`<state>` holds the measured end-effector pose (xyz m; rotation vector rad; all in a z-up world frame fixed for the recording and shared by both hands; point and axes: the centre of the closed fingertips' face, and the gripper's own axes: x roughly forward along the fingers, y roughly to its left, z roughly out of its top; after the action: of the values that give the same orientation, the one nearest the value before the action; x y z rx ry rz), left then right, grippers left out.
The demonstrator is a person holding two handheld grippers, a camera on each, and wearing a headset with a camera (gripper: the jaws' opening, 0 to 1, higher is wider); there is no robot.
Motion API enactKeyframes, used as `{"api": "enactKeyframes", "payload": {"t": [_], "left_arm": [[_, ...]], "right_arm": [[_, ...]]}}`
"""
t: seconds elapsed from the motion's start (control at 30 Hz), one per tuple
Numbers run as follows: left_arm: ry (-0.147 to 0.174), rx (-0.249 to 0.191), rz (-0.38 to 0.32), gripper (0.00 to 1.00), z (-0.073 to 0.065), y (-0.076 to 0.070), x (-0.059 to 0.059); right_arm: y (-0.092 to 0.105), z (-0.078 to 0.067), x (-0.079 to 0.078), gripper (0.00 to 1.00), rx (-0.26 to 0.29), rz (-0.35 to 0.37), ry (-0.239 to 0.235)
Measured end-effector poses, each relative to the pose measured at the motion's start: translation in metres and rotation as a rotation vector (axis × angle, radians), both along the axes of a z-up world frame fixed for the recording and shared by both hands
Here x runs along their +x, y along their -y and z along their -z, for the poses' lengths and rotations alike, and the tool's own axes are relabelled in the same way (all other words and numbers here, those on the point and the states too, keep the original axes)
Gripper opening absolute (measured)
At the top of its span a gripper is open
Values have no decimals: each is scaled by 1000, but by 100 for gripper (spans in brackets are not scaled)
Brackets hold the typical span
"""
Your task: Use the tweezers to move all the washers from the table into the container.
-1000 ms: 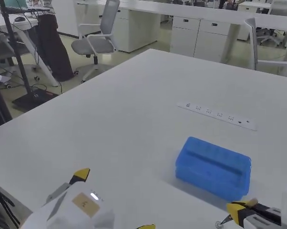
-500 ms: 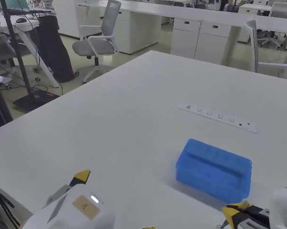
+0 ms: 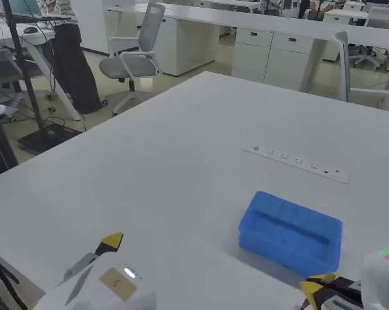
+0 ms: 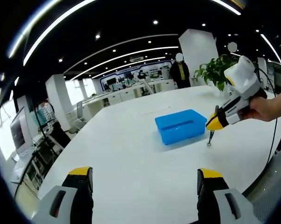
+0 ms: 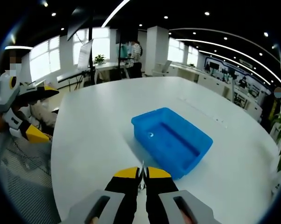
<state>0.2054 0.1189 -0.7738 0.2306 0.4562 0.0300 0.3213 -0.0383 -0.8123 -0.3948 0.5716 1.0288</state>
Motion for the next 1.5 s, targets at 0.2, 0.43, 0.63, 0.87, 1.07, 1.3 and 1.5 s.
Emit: {"api": "enactKeyframes", "payload": {"t": [0.2,0.43,0.63,0.87,1.07,1.3,1.5], "left_arm": [[3,-1,-2,95,-1,0,0],[6,-1,-1,95,-1,0,0],[1,-6,8,95,0,2,0],[14,-26,14,95,-6,3,0],[25,-51,9,96,-18,2,-1],[60,-61,12,96,-42,1,1],[76,-83,36,93,-58,4,6]], "right_arm": [[-3,-17,3,1,36,8,4],[-2,-31,10,1,76,31,4],[-3,-47,19,1,109,52,24],[-6,-61,39,1,154,93,48],[-7,-67,61,1,162,138,87],[-7,-45,78,1,122,167,71],[-2,-21,84,1,78,188,42]]}}
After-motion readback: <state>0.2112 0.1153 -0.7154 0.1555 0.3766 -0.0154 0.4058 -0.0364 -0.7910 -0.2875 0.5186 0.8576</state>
